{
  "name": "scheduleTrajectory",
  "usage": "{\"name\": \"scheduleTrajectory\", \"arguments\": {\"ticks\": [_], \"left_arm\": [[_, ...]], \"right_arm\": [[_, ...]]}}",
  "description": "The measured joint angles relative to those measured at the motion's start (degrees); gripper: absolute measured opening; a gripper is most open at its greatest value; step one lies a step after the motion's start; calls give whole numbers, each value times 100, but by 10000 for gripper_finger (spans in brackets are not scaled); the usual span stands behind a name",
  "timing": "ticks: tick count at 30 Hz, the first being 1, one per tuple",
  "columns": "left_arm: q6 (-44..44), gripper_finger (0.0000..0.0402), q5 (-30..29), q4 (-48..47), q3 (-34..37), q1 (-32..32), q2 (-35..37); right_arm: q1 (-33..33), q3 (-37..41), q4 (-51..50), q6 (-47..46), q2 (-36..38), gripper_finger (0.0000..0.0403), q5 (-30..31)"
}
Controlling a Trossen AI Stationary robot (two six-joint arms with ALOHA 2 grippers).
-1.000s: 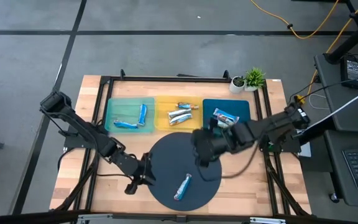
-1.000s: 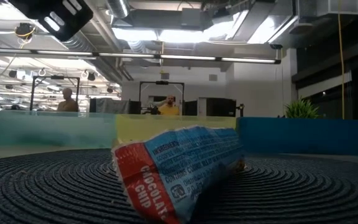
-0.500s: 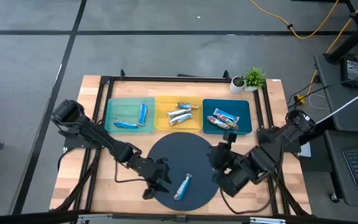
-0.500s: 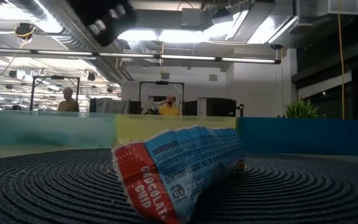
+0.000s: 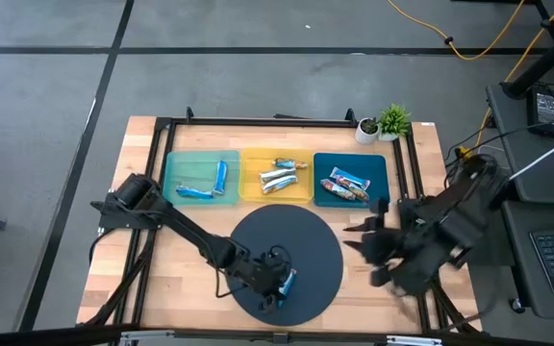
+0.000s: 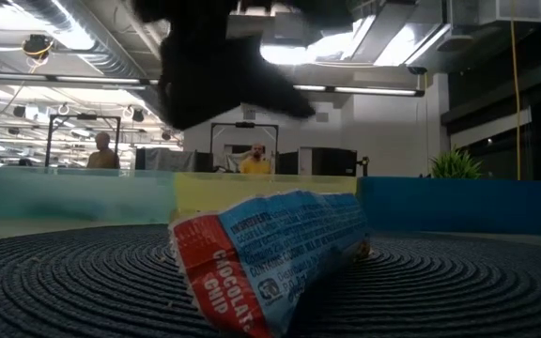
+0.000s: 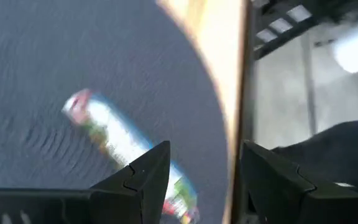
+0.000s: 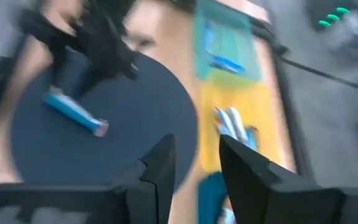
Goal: Pick and place Granola Bars by type
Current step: Put the red granola bar into the blue bin
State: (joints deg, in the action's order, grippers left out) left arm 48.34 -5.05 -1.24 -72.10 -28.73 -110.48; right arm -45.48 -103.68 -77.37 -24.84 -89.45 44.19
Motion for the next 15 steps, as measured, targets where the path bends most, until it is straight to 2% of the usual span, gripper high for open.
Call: {"name": "scheduleTrajectory", "arguments": {"ticks": [7,10,15], "left_arm": [[714,185,-128,-755,-548,-48,-602],[925,185,-164,-927,-671,-41,-787],[1247,185,-436,-972,-703,-31,-888]], "right_arm": [[-17,0,918,1537,1047,126,-1510],[5,0,918,1925,1358,126,-1786],[7,0,802,1937,1695,126,-1824]]}}
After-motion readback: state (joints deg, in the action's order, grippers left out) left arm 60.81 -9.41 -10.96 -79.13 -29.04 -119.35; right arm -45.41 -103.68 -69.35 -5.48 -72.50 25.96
